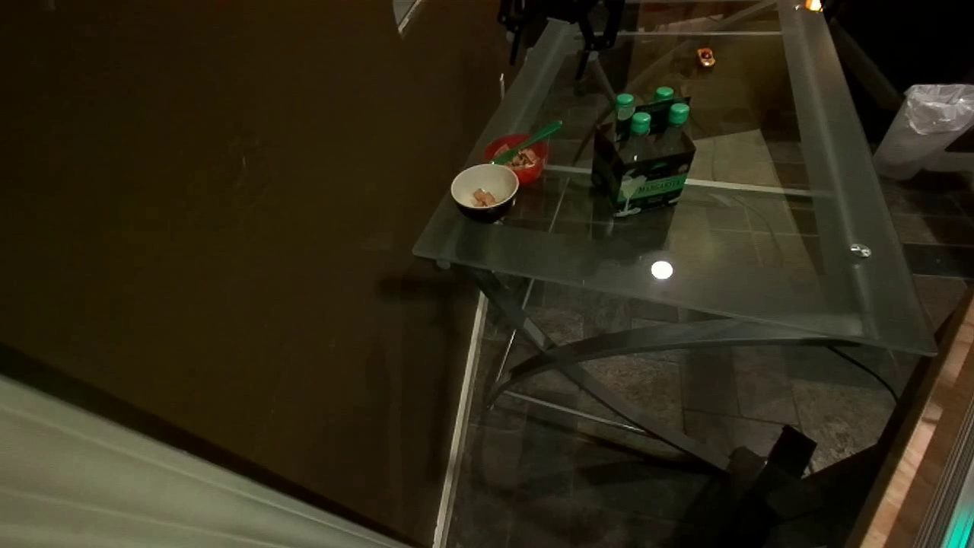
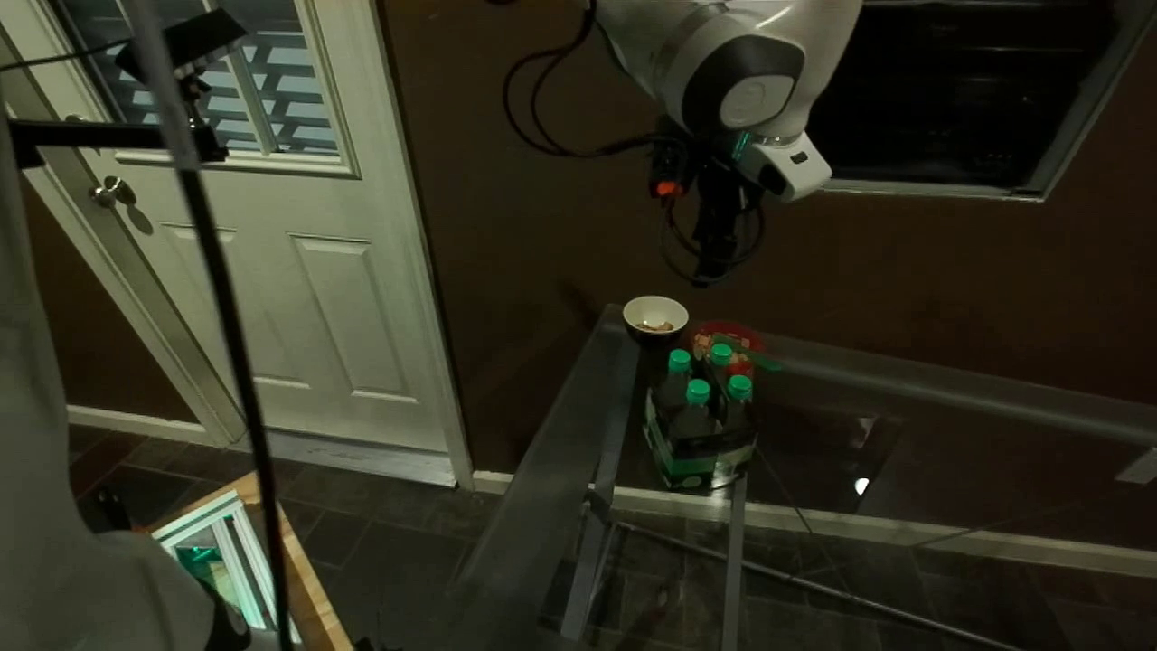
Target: Scoop up the contents on the table and put them inside the bowl
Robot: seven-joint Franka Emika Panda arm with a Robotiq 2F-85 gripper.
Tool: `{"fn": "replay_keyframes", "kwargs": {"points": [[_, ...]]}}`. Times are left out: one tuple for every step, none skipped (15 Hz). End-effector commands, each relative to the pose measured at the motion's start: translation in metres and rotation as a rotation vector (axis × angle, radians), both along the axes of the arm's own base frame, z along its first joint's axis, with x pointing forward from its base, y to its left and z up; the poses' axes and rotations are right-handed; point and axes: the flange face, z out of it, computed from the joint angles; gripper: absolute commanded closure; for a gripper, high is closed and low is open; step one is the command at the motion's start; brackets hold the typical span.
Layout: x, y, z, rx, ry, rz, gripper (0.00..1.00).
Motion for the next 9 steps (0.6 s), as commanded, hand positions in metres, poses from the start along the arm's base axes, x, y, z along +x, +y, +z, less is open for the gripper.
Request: {"fn": "replay_keyframes", "kwargs": {"points": [[0.041, -0.005, -0.019, 0.076, 0.057, -0.023, 0.00], [0.048, -0.005, -0.025, 0.082, 0.071, -0.034, 0.00], [0.055, -0.006, -0.031, 0.090, 0.090, -0.045, 0.00], [0.062, -0.009, -0.038, 0.096, 0.105, -0.062, 0.00], [0.068, -0.013, -0.045, 0.096, 0.118, -0.083, 0.00], [0.074, -0.017, -0.051, 0.091, 0.129, -0.104, 0.00], [0.079, -0.022, -0.059, 0.087, 0.136, -0.121, 0.00], [0.082, -0.028, -0.065, 0.082, 0.147, -0.142, 0.00], [0.085, -0.034, -0.072, 0.084, 0.153, -0.157, 0.00]]}}
